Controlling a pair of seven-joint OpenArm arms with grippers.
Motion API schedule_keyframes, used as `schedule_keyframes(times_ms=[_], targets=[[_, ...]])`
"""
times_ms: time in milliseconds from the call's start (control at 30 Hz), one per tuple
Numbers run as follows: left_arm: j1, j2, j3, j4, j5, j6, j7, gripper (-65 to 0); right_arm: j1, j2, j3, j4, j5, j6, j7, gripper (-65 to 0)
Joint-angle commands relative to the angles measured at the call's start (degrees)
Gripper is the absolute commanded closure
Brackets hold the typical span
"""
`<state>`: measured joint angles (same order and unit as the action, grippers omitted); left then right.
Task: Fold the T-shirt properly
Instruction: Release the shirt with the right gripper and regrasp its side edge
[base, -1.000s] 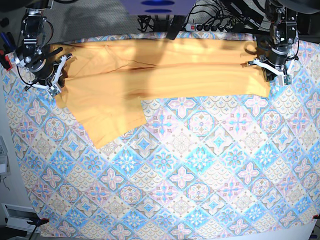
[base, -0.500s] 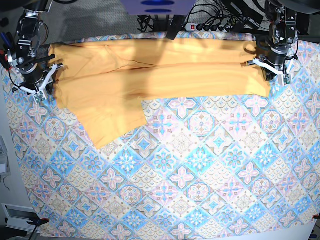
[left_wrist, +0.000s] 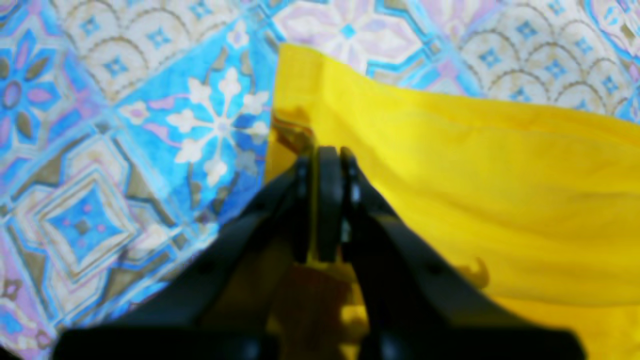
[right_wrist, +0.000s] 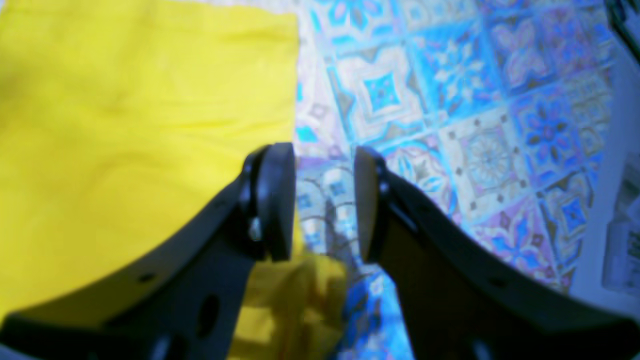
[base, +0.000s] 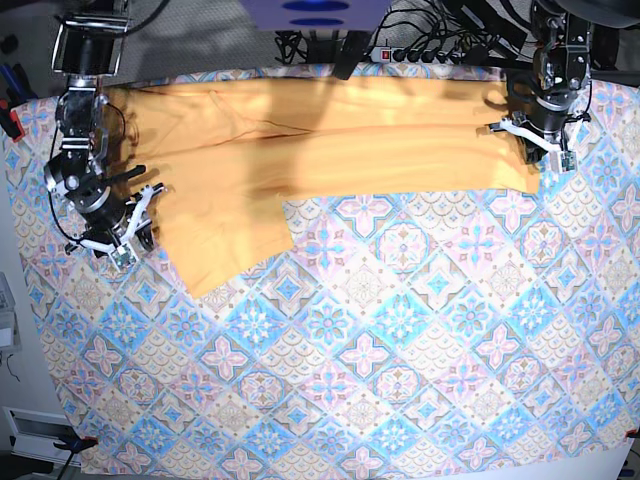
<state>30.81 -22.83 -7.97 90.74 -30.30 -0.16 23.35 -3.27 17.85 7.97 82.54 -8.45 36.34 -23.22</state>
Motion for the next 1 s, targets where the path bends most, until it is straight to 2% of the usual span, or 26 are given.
schedule_keyframes(times_ms=[0, 200, 367, 567, 867, 967], targets=[[0.2, -0.1, -0.3, 0.7, 0.2, -0.1, -1.0, 0.0, 2.4, 0.8, -0.5, -1.5, 0.4, -0.2, 0.9, -19.6], [0.4, 0.2, -0.3, 0.7, 0.2, -0.1, -1.0, 0.0, 10.8, 0.8, -5.6, -15.7, 0.4, -0.2, 1.4, -19.6], [0.5, 0.2, -0.3, 0.7, 0.2, 0.0, -1.0, 0.0, 13.9, 0.8, -6.5, -21.1, 0.3, -0.1, 4.3, -19.6], [0.6, 0.2, -0.3, 0.7, 0.2, 0.0, -0.9, 0.0, 18.6, 0.8, -10.8, -30.3, 0.3, -0.2, 8.2, -19.6], [1.4, 0.2, -0.4, 0.8, 0.0, 0.1, -0.8, 0.0, 20.9, 0.7, -12.4, -35.3, 0.3, -0.2, 9.3, -19.6], [1.5, 0.2, -0.3, 1.0, 0.0, 0.2, -0.8, -6.2, 20.9, 0.7, -12.0, -35.3, 0.4, -0.2, 10.3, -19.6]])
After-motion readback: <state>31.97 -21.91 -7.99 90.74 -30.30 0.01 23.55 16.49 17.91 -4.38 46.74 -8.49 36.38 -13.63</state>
